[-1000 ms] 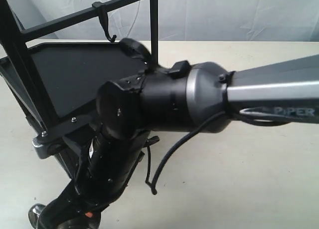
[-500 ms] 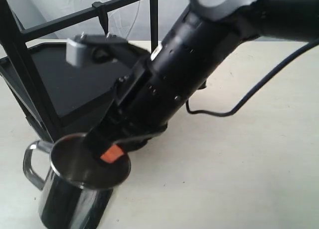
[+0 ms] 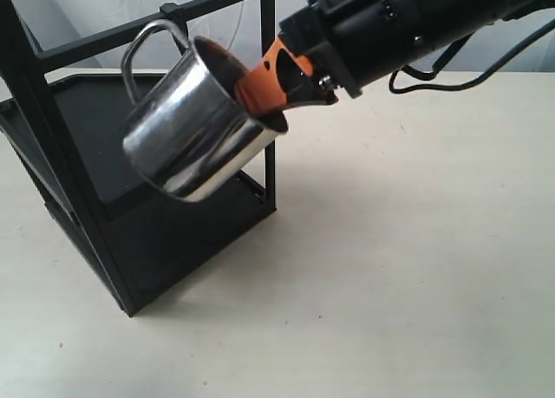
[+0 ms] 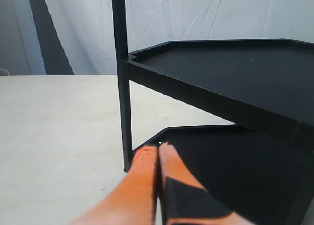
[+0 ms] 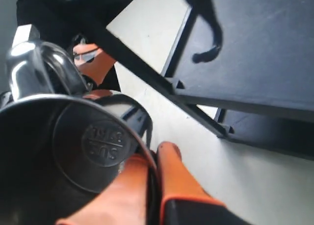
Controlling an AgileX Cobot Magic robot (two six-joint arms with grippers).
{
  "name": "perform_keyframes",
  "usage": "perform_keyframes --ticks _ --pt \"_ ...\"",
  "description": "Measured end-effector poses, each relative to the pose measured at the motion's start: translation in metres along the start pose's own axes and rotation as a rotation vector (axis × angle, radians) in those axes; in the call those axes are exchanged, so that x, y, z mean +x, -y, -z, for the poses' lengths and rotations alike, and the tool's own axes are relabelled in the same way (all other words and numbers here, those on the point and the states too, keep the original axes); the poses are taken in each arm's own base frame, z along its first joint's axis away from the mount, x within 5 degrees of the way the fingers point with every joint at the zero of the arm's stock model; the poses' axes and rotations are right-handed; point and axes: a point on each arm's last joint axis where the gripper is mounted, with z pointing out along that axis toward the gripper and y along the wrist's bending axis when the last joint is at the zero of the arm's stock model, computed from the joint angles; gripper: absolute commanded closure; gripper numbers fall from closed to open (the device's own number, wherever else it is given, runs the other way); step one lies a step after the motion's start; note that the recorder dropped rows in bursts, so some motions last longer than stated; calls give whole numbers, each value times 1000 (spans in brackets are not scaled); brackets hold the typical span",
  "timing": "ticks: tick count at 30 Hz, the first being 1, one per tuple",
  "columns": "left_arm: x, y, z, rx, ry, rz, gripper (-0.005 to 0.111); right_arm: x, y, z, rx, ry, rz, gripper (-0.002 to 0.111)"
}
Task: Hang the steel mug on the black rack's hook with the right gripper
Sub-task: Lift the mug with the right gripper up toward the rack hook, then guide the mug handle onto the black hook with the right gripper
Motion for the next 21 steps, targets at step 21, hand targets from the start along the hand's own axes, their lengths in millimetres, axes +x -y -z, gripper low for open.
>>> perform_keyframes --ticks 21 --pt "0 0 0 0 1 0 105 12 79 -28 -66 1 -169 109"
